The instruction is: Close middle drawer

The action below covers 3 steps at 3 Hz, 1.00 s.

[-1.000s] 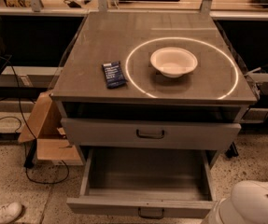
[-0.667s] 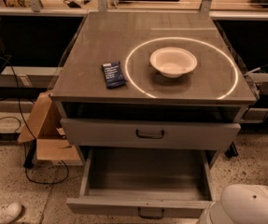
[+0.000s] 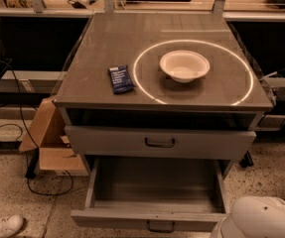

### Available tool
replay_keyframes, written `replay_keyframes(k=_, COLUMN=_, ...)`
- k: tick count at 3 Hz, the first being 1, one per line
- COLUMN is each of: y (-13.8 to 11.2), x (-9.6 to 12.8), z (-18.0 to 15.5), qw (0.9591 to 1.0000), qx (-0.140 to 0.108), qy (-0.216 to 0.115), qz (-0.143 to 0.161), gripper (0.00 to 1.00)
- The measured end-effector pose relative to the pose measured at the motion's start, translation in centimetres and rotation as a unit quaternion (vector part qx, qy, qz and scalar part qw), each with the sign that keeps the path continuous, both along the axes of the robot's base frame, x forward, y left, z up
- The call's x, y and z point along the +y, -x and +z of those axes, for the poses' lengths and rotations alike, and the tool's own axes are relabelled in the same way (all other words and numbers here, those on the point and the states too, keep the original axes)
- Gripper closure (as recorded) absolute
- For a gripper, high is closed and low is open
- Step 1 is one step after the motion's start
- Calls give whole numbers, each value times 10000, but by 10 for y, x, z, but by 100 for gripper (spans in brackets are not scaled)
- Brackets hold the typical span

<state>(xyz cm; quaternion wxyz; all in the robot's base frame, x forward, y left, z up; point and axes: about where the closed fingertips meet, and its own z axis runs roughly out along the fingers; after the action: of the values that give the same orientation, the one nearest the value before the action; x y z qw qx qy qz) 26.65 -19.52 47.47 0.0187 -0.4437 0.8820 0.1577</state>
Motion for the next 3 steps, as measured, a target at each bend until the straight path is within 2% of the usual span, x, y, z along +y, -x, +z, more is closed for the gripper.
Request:
replay_keyframes(k=1, y=-9, x=-3, z=-27, qw=9996, qx=27, qy=-63, qz=-285, gripper=100)
replay_keyframes(k=2, y=-25, x=-3, z=-50, qw=9977, qx=-60, qy=-302, qz=-600, gripper=100)
replay_keyframes(k=3, y=-37, x=-2, z=-64, qw=9958, qx=-171, qy=-481, qz=-765, gripper=100)
